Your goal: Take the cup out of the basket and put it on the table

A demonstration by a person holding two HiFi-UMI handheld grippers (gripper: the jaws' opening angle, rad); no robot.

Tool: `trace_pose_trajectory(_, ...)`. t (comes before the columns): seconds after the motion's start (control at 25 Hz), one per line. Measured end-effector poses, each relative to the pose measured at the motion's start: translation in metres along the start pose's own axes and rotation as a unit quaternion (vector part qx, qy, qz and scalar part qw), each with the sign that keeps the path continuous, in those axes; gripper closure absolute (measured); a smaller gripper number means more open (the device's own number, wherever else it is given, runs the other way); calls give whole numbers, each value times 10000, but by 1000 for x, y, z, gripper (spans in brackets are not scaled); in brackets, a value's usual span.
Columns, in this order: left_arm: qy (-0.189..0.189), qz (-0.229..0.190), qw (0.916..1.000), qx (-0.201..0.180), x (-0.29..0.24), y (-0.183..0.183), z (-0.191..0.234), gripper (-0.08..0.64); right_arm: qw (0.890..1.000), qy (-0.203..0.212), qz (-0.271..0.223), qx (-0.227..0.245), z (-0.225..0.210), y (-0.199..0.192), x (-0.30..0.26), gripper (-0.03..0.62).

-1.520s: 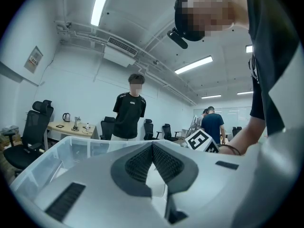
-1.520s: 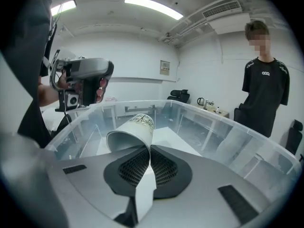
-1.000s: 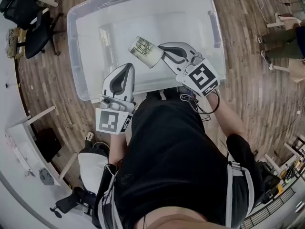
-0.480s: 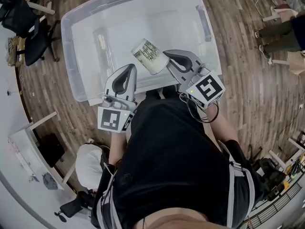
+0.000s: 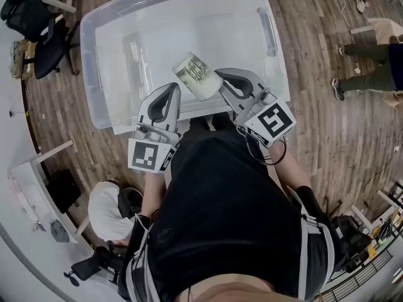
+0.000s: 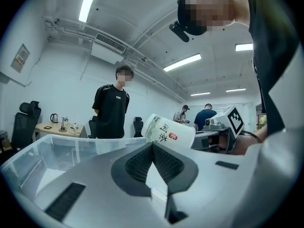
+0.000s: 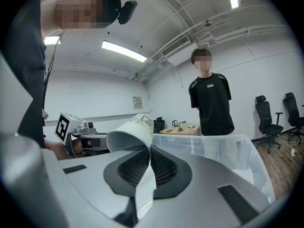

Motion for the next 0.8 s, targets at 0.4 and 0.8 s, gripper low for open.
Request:
trace_pose_trajectory(0.4,762,155,9970,64,2,-4,-19,541,9990,442,-12,81,-16,-3,24,566)
trace_pose_trajectory(0.8,590,164,9981,118,38,-13,-55,541,9990,404,-79,188,16,-13,36,566)
Point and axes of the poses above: the fingertips, and each gripper's own axes: x backward along the fingers, z to its left, y out of its top, the point moved 3 cm from there along x, backward along the fingers, and after that the axes turned 9 degrees about -x, right-handed, at the moved point
